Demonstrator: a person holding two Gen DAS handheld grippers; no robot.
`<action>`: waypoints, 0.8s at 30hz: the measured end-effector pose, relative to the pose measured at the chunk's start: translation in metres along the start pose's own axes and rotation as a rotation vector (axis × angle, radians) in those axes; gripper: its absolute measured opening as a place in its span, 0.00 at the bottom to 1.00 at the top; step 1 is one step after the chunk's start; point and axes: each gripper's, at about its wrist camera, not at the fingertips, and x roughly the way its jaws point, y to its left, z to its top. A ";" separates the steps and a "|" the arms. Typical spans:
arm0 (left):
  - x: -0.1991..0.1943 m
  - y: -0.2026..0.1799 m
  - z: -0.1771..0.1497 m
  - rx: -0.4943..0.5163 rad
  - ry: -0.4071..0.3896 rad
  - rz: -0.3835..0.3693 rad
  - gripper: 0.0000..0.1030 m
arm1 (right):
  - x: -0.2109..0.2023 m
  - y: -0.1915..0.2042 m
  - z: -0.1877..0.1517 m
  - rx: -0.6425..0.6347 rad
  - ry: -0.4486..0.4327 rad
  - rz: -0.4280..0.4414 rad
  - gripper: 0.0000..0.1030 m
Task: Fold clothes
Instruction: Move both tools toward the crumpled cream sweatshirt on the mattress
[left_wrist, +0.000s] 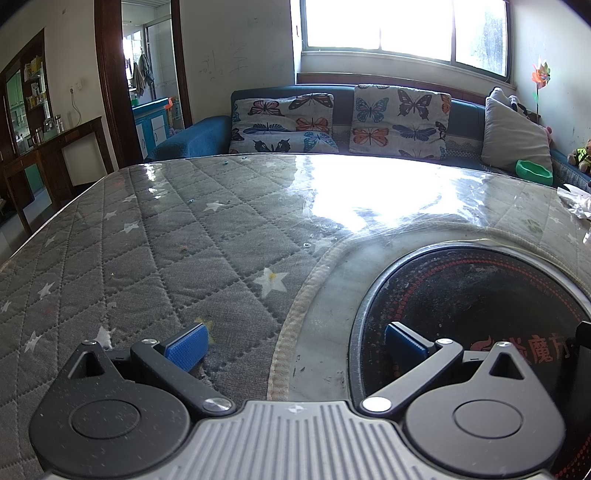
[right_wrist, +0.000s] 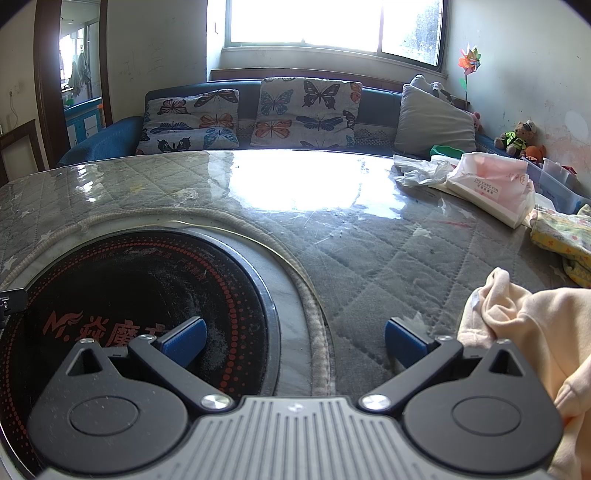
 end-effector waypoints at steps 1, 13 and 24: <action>0.000 0.000 0.000 0.000 0.000 0.000 1.00 | 0.000 0.000 0.000 -0.002 0.000 -0.002 1.00; 0.000 0.001 0.001 0.002 0.007 -0.002 1.00 | -0.001 -0.001 -0.001 0.001 0.000 0.000 1.00; -0.018 -0.014 -0.002 0.034 -0.011 -0.028 1.00 | -0.017 0.000 -0.002 -0.021 -0.014 0.023 1.00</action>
